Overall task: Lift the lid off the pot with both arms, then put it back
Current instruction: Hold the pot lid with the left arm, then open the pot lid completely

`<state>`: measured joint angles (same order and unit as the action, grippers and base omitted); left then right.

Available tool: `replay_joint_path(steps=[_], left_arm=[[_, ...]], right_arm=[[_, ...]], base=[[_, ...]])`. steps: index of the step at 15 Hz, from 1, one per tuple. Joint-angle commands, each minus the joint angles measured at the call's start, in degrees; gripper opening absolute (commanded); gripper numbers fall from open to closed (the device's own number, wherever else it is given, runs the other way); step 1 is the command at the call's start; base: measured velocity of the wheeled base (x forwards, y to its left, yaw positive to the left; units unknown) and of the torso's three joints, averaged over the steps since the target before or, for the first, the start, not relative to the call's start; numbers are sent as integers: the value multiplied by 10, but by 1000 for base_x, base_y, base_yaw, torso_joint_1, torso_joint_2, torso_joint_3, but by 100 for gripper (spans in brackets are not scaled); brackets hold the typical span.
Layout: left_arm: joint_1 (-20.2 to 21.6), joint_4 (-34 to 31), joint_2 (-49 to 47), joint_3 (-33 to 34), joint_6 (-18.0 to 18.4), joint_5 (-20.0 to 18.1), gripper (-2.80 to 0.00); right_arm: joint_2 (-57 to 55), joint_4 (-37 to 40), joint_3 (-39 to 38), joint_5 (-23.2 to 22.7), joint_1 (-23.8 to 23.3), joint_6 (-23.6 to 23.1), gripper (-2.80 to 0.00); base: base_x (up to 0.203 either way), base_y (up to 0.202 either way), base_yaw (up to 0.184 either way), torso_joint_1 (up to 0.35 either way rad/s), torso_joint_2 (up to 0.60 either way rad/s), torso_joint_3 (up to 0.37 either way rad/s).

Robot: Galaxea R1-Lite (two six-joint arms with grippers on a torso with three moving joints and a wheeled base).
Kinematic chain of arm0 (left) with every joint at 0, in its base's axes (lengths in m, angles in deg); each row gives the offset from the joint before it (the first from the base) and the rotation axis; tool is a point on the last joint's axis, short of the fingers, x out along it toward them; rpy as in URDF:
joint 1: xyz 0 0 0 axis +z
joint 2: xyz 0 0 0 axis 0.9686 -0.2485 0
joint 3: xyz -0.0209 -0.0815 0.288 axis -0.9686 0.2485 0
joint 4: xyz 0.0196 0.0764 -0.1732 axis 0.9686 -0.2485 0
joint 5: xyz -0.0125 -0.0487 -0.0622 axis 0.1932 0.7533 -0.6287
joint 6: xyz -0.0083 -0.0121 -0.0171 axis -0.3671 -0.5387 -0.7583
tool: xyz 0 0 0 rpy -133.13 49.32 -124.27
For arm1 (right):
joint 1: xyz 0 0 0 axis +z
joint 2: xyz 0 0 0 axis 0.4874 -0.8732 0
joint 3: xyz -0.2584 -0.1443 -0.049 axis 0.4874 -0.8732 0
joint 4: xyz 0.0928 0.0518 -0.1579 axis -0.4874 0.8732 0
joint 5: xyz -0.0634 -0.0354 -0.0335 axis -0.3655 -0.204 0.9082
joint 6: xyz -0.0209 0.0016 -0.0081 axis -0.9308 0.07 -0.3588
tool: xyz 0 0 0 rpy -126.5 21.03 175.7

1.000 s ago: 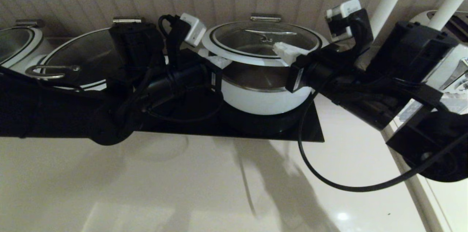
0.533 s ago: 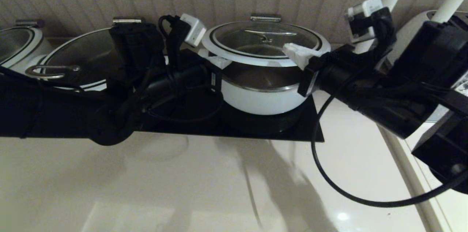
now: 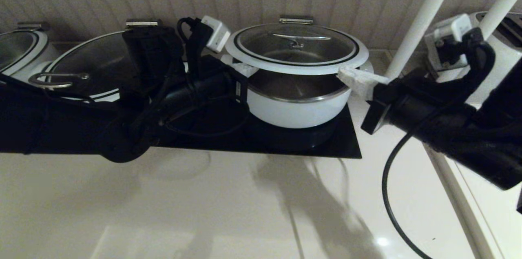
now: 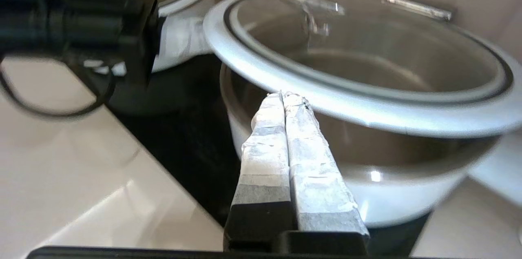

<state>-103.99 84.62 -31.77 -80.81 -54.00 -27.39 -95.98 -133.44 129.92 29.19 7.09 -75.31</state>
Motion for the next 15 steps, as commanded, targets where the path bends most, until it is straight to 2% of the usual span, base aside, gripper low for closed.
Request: replay_joint_path(steps=[1, 7, 9, 13, 15], left_arm=[[0, 3, 2, 0, 1, -1, -280], [1, 3, 2, 1, 0, -1, -280], [3, 4, 2, 1, 0, 10, -280], [5, 4, -1, 2, -1, 11, -280], [5, 4, -2, 3, -1, 11, -280]], right_arm=[[30, -4, -30, 0, 0, 0, -280], [43, -7, -81, 1, -1, 2, -280], [41, -7, -97, 0, -1, 9, -280], [21, -6, -97, -2, -2, 13, -280], [7, -7, -95, -3, -3, 32, -280]], base=[[0, 0, 0, 0, 0, 0], [0, 0, 0, 0, 0, 0], [0, 0, 0, 0, 0, 0], [0, 0, 0, 0, 0, 0], [0, 0, 0, 0, 0, 0]])
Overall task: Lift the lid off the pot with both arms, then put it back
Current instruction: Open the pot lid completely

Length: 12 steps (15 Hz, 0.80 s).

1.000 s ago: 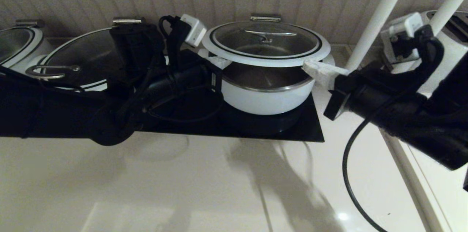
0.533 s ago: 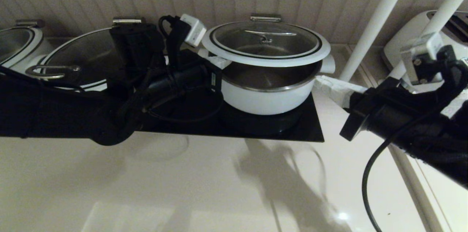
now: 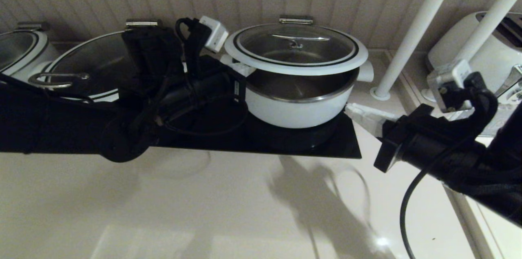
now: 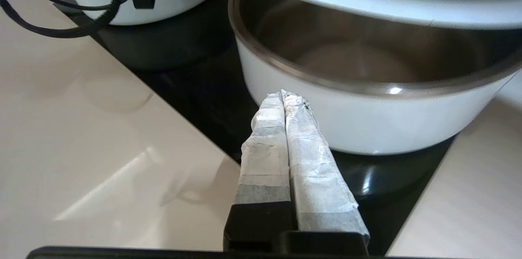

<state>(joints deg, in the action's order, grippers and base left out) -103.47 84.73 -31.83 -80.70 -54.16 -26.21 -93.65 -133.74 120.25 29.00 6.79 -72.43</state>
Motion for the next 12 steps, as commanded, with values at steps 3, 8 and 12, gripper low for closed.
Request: replay_joint_path(steps=[3, 8, 12], left_arm=[[-1, 3, -2, 5, 1, -1, -280], [-1, 3, -3, 5, 1, -1, -280], [-1, 3, -6, 4, 1, -1, -280]], right_arm=[[-44, -4, 2, -1, 0, 14, -280], [-99, -5, 44, 1, -15, 13, -280], [-127, -5, 82, 2, -57, -2, -280]], base=[[0, 0, 0, 0, 0, 0], [0, 0, 0, 0, 0, 0], [0, 0, 0, 0, 0, 0]])
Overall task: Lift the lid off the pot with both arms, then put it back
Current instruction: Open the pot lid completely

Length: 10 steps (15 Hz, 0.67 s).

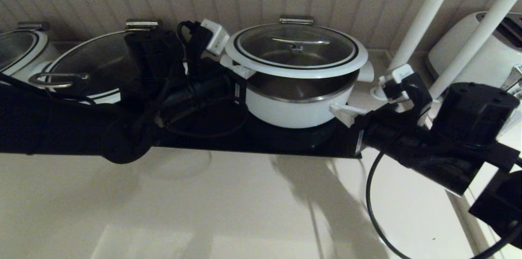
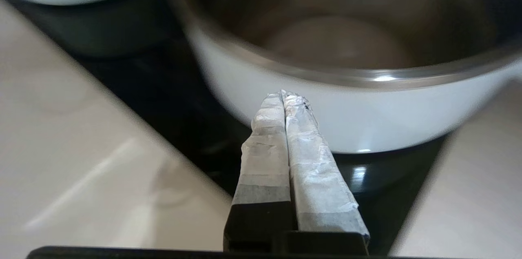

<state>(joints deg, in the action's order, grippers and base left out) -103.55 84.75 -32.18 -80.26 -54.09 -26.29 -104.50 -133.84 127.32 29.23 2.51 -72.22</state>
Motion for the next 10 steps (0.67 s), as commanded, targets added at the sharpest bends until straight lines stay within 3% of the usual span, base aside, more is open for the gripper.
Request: replay_joint_path(steps=[1, 5, 10], left_arm=[[0, 2, -3, -1, 1, -1, -280], [0, 2, -5, -1, 1, -1, -280], [0, 2, -9, -2, 1, -1, -280]], right_arm=[[-24, -4, 24, 0, -29, -13, -280], [-46, -5, 69, 0, -55, -17, -280], [-47, -5, 87, -2, -56, -17, -280]], base=[[0, 0, 0, 0, 0, 0], [0, 0, 0, 0, 0, 0], [0, 0, 0, 0, 0, 0]])
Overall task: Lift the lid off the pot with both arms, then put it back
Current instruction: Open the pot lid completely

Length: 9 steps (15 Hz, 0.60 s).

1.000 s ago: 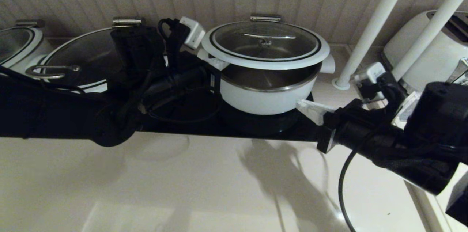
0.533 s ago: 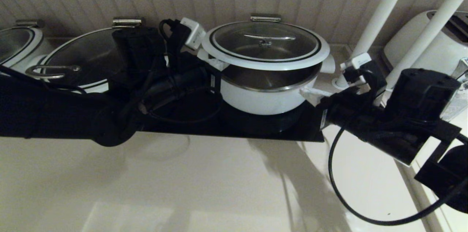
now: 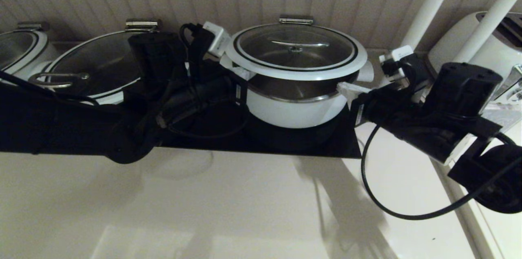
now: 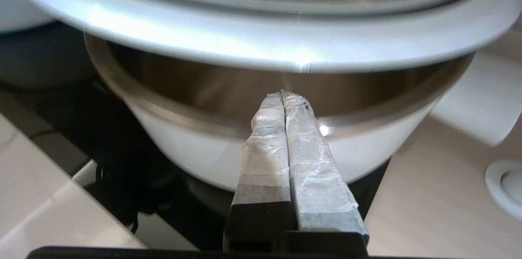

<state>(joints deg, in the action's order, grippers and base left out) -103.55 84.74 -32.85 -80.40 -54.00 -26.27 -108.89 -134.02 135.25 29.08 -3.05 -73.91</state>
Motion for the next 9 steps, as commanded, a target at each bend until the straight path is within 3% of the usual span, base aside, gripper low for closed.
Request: replay_joint_path(steps=[1, 9], left_arm=[[0, 2, -4, -1, 1, -1, -280], [1, 2, -2, -3, 0, -1, -280]], right_arm=[[-8, -3, 18, 0, 0, 0, -280], [-25, -20, 52, 0, -1, -1, -280]], base=[[0, 0, 0, 0, 0, 0], [0, 0, 0, 0, 0, 0]])
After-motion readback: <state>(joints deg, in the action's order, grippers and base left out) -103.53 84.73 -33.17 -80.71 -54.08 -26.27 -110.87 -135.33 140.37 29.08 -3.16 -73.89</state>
